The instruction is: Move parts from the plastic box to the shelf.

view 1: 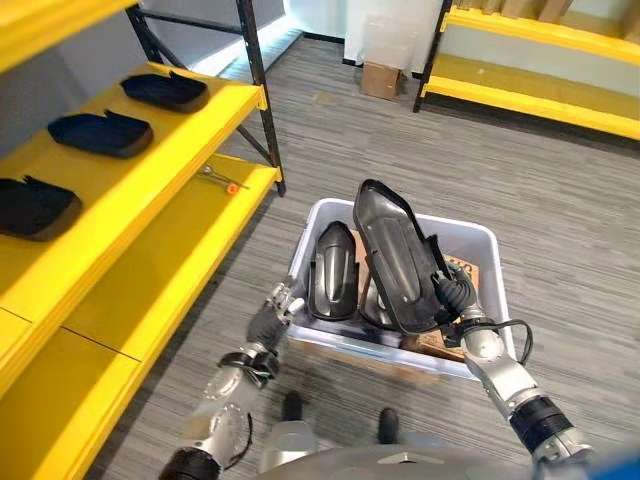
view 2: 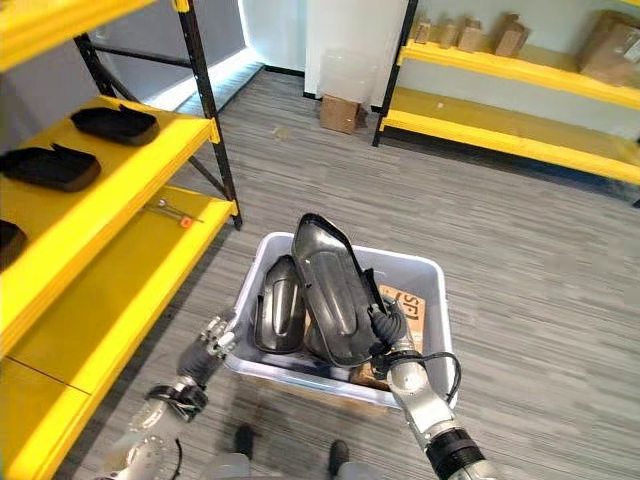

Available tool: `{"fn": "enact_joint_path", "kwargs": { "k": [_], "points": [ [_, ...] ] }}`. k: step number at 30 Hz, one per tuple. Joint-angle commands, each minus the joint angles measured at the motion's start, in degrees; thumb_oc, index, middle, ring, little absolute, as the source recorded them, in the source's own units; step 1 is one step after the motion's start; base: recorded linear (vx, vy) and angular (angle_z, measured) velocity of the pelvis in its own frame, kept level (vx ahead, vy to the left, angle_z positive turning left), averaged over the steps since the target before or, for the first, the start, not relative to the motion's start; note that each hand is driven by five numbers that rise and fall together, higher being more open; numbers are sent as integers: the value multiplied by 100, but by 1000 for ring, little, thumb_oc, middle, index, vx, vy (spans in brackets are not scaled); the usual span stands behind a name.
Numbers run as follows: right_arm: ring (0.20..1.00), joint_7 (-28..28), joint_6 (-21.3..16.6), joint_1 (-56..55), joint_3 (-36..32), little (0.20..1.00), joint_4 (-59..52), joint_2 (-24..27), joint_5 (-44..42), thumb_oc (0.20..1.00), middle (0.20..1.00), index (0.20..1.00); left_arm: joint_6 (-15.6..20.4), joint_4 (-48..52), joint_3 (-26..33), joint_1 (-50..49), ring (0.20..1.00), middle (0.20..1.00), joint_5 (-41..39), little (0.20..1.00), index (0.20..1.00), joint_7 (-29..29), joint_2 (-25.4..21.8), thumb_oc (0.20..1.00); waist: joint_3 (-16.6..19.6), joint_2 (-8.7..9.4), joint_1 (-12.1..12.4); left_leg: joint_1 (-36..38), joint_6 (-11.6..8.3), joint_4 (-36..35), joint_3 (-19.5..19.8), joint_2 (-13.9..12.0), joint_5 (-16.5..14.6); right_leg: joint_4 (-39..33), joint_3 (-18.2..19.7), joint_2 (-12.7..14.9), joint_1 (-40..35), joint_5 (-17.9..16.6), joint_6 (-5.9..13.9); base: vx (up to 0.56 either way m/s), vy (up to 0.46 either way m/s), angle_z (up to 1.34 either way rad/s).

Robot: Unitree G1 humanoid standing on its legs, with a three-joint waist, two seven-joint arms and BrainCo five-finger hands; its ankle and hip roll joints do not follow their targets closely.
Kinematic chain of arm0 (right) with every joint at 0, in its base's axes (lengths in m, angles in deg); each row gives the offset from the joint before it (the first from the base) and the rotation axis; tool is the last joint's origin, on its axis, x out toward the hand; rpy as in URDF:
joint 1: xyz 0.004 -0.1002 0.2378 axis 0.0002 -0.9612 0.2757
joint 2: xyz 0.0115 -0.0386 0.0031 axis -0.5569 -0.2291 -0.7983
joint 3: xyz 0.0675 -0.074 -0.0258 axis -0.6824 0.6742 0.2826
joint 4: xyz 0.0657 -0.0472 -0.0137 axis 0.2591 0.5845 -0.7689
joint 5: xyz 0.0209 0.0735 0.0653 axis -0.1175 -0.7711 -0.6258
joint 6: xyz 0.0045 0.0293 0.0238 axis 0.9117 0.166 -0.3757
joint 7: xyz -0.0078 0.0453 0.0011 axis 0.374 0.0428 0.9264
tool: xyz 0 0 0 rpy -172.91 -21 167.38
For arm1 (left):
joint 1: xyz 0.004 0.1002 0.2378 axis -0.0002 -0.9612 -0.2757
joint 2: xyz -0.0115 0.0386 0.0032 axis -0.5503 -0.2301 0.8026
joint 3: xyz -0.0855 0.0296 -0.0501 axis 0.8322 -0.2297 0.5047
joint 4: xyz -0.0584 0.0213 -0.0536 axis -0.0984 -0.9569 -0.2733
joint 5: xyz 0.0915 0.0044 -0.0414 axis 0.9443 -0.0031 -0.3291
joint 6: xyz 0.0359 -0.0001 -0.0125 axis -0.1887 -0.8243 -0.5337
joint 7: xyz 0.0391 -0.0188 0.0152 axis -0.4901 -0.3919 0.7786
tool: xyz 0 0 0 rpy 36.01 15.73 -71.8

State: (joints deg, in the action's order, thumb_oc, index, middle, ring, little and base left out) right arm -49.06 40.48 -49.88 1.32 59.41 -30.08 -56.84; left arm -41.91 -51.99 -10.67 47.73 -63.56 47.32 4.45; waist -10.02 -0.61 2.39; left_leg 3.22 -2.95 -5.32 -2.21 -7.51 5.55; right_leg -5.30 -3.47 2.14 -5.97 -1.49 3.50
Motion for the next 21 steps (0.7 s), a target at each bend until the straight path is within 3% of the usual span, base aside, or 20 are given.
{"fn": "enact_joint_path", "kwargs": {
  "k": [1,6,7,10,12,13,16,17,21],
  "points": [
    [200,-229,-606,343,-34,200,-481,-107,-106,200,200,200,158,160,107,363,1000,1000,173,1000,1000,-270,-148,1000,-28,238,15,57,497,32,-35,1044,-271,401,-98,-287,180,-204,-47,-53,-128,18],
    [200,-422,-601,243,42,200,-657,-125,-272,200,200,200,387,204,86,308,1000,1000,616,1000,1000,-210,-206,1000,-32,152,-32,30,469,32,-158,1025,-256,400,-243,-244,187,-150,-58,-45,-71,19],
    [200,-387,-591,152,21,200,-759,-101,-294,200,200,200,556,251,117,336,1000,1000,774,1000,1000,-204,-246,1000,-39,119,-101,53,431,42,-467,969,-259,397,-423,-202,180,-132,-47,-67,-20,39],
    [200,25,-569,-97,-73,200,-943,-94,-240,200,200,200,432,122,204,639,1000,1000,399,1000,1000,-282,-175,1000,-16,67,-440,142,189,267,-1929,600,-339,382,-1192,50,64,-29,50,-93,53,136],
    [200,69,-596,-73,-85,200,-871,-106,-226,200,200,200,494,17,197,762,1000,1000,476,1000,1000,-265,-106,1000,-28,84,-512,72,103,509,-2106,442,-378,475,-1361,143,54,20,30,-60,105,227],
    [200,-29,-625,47,-126,200,-759,-82,-207,200,200,200,508,58,195,840,1000,1000,545,1000,1000,-265,-41,1000,-43,125,-527,48,22,766,-2267,149,-404,595,-1507,276,39,83,-36,-77,178,69],
    [200,-42,-536,143,-41,200,-727,-48,-417,200,200,200,375,85,129,1024,1000,1000,497,1000,1000,-251,50,1000,86,138,-665,193,-313,1141,-2737,-774,251,736,-1785,414,-3,268,-202,-40,251,34],
    [200,-106,-562,175,-14,200,-676,-40,-472,200,200,200,377,67,75,1075,1000,1000,492,1000,1000,-198,91,1000,136,128,-685,259,-335,1212,-2752,-864,280,796,-1844,452,21,310,-222,-25,378,36],
    [200,-291,-592,219,22,200,-608,-40,-516,200,200,200,438,63,-43,1138,1000,1000,693,1000,1000,-70,93,1000,234,33,-716,460,-303,977,-2861,-757,151,926,-1976,573,32,372,-180,-4,325,8]
  ]
}}
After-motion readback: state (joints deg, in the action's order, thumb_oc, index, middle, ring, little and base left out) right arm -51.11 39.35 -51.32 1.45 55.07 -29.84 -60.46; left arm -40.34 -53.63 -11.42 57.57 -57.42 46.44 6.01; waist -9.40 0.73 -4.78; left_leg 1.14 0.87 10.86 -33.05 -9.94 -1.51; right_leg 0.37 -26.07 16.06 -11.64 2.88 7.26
